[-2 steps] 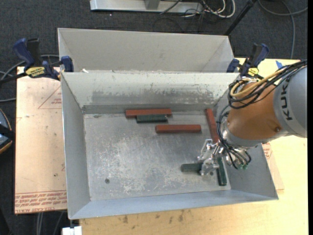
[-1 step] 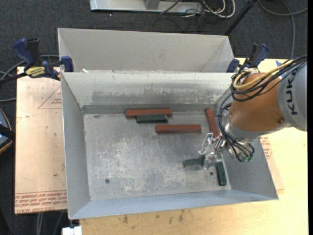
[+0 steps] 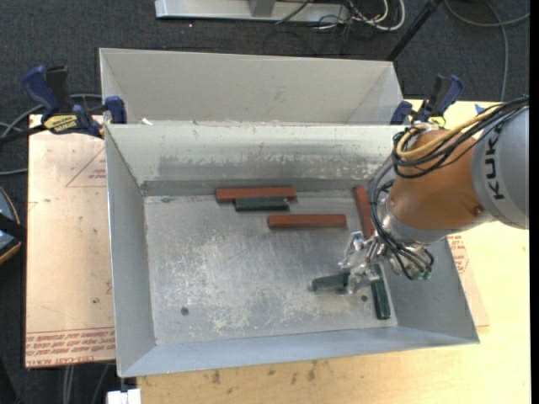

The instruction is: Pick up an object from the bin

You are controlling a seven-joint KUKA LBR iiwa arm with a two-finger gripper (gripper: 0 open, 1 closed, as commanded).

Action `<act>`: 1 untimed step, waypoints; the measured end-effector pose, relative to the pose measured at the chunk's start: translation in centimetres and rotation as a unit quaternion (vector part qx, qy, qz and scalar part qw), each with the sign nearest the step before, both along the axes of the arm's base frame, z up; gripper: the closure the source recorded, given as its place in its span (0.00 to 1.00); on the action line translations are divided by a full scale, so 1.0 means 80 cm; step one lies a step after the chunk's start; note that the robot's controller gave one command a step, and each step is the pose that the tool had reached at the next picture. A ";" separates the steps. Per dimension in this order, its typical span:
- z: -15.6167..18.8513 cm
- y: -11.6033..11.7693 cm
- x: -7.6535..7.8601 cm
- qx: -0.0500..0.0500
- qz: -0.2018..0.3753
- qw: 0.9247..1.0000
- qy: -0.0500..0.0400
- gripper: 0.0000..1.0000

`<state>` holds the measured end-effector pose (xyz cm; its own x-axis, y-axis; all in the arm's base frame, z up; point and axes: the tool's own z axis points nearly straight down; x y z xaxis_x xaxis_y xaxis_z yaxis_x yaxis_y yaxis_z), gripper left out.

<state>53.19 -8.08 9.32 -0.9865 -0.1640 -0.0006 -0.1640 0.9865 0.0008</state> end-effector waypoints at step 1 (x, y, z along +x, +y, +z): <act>0.161 0.009 -0.001 0.000 -0.017 1.000 -0.001 1.00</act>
Offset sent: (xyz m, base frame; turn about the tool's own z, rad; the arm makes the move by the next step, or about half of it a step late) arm 0.0000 0.0000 0.0000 0.0000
